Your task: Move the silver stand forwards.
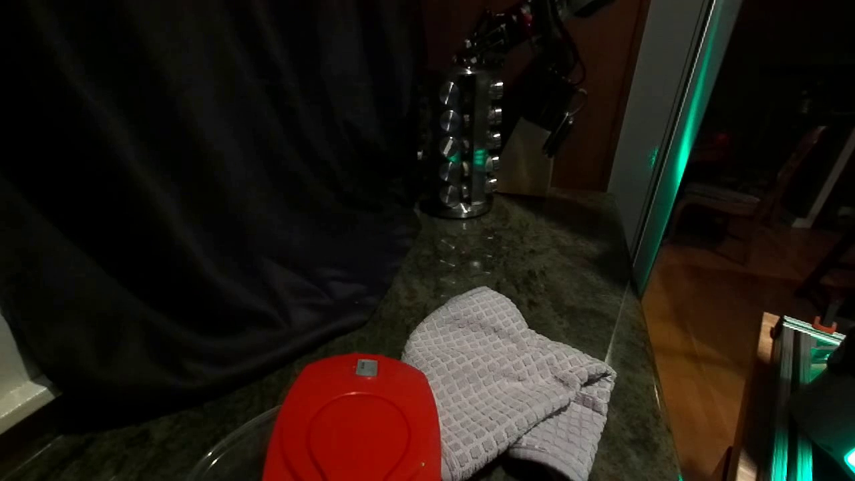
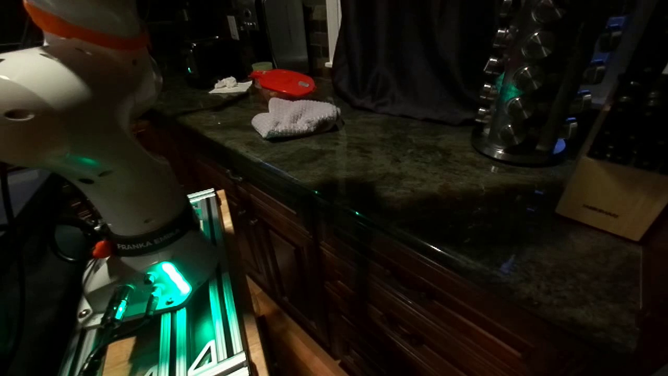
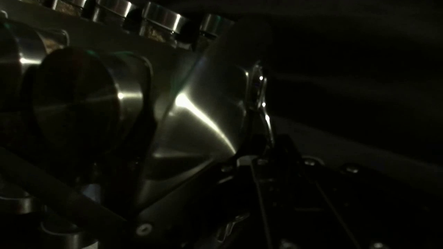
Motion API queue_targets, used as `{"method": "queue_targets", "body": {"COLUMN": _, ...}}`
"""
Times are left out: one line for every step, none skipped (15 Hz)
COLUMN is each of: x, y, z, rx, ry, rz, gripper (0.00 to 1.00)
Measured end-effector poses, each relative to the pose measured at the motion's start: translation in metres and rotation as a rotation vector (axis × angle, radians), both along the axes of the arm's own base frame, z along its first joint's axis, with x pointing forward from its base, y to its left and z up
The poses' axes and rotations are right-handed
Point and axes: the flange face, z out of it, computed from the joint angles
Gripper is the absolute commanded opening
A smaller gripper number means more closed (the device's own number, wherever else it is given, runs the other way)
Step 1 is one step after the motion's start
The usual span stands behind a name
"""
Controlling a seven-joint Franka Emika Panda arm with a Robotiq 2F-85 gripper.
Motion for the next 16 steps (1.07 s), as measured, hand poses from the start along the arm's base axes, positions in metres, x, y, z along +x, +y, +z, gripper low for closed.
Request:
{"method": "queue_targets", "body": {"x": -0.002, "y": 0.001, "z": 0.000, "rx": -0.004, "ry": -0.002, "rz": -0.003, "gripper": 0.03}}
{"method": "queue_targets", "body": {"x": -0.004, "y": 0.001, "z": 0.001, "rx": -0.009, "ry": -0.007, "rz": -0.008, "gripper": 0.03}}
{"method": "queue_targets", "body": {"x": -0.005, "y": 0.001, "z": 0.001, "rx": -0.012, "ry": -0.009, "rz": -0.012, "gripper": 0.03}}
{"method": "queue_targets", "body": {"x": -0.007, "y": 0.001, "z": 0.001, "rx": -0.012, "ry": -0.010, "rz": -0.014, "gripper": 0.03}}
{"method": "queue_targets", "body": {"x": -0.009, "y": 0.001, "z": 0.001, "rx": -0.012, "ry": -0.011, "rz": -0.015, "gripper": 0.03}}
{"method": "queue_targets", "body": {"x": -0.011, "y": 0.001, "z": 0.001, "rx": -0.012, "ry": -0.010, "rz": -0.016, "gripper": 0.03}}
{"method": "queue_targets", "body": {"x": -0.013, "y": 0.002, "z": 0.001, "rx": -0.010, "ry": -0.009, "rz": -0.016, "gripper": 0.03}}
{"method": "queue_targets", "body": {"x": -0.015, "y": 0.002, "z": 0.001, "rx": -0.009, "ry": -0.009, "rz": -0.017, "gripper": 0.03}}
{"method": "queue_targets", "body": {"x": -0.017, "y": 0.002, "z": 0.001, "rx": -0.010, "ry": -0.009, "rz": -0.016, "gripper": 0.03}}
{"method": "queue_targets", "body": {"x": -0.019, "y": 0.002, "z": 0.001, "rx": -0.010, "ry": -0.011, "rz": -0.016, "gripper": 0.03}}
{"method": "queue_targets", "body": {"x": -0.021, "y": 0.003, "z": 0.001, "rx": -0.011, "ry": -0.011, "rz": -0.015, "gripper": 0.03}}
{"method": "queue_targets", "body": {"x": -0.023, "y": 0.003, "z": 0.001, "rx": -0.011, "ry": -0.010, "rz": -0.015, "gripper": 0.03}}
{"method": "queue_targets", "body": {"x": -0.025, "y": 0.004, "z": 0.001, "rx": -0.010, "ry": -0.010, "rz": -0.015, "gripper": 0.03}}
{"method": "queue_targets", "body": {"x": -0.027, "y": 0.004, "z": 0.001, "rx": -0.010, "ry": -0.011, "rz": -0.015, "gripper": 0.03}}
{"method": "queue_targets", "body": {"x": -0.029, "y": 0.004, "z": 0.001, "rx": -0.011, "ry": -0.011, "rz": -0.015, "gripper": 0.03}}
{"method": "queue_targets", "body": {"x": -0.032, "y": 0.004, "z": 0.001, "rx": -0.010, "ry": -0.013, "rz": -0.015, "gripper": 0.03}}
